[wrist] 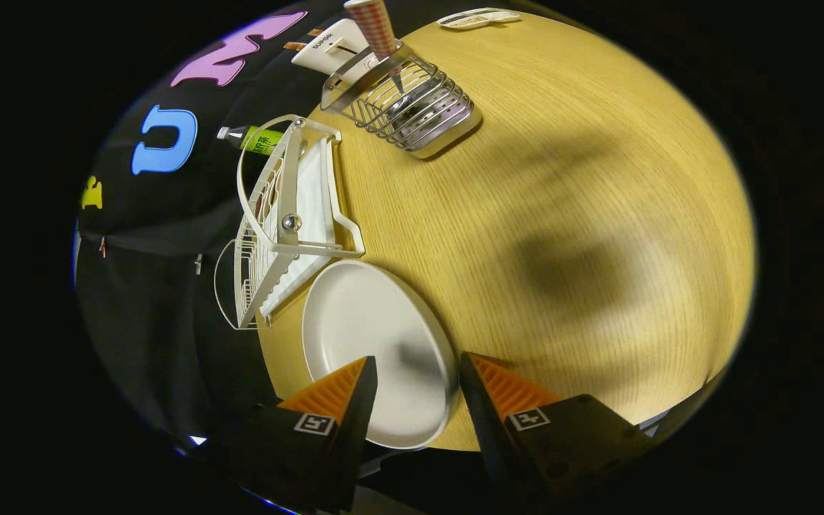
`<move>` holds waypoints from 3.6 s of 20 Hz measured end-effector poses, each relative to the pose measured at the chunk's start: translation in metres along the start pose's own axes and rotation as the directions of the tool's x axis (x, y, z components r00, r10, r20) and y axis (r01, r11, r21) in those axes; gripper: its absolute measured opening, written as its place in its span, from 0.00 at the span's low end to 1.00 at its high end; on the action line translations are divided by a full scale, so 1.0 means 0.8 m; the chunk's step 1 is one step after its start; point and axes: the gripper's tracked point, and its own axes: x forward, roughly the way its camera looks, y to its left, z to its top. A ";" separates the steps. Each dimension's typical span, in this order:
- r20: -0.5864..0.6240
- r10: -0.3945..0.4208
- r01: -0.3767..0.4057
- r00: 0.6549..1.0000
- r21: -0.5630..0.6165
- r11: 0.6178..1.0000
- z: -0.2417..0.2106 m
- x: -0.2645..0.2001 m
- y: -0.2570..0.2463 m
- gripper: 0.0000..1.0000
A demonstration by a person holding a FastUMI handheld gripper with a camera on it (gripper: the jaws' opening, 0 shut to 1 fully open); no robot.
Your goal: Take the plate from the dish rack, then take the spoon from the basket and place it into the plate.
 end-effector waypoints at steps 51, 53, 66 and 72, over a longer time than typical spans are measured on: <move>0.381 0.138 -0.060 0.914 -0.210 0.976 0.130 -0.222 0.118 0.14; 0.326 0.166 -0.096 0.931 -0.221 0.971 0.088 -0.208 0.130 0.14; 0.105 0.140 -0.115 0.985 -0.213 0.970 -0.012 -0.058 0.096 0.15; 0.081 0.151 -0.135 0.985 -0.177 0.975 -0.014 -0.050 0.089 0.17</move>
